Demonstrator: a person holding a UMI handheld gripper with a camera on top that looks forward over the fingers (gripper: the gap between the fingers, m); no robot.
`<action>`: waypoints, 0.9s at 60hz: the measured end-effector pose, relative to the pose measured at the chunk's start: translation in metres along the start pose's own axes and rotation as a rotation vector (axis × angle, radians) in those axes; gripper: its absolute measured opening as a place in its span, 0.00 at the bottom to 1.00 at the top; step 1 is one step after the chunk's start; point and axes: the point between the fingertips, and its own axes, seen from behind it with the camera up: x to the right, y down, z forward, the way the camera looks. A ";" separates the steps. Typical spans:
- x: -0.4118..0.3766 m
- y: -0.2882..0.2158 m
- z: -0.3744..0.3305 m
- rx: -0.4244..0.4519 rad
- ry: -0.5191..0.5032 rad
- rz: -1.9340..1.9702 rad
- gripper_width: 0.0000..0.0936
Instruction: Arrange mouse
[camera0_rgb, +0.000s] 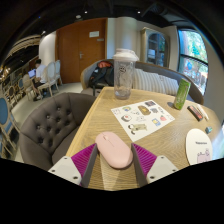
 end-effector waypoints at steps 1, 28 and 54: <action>0.000 0.000 0.000 0.001 0.005 0.004 0.71; -0.009 0.018 -0.020 -0.039 0.094 0.059 0.50; 0.061 -0.117 -0.122 0.214 0.170 0.126 0.49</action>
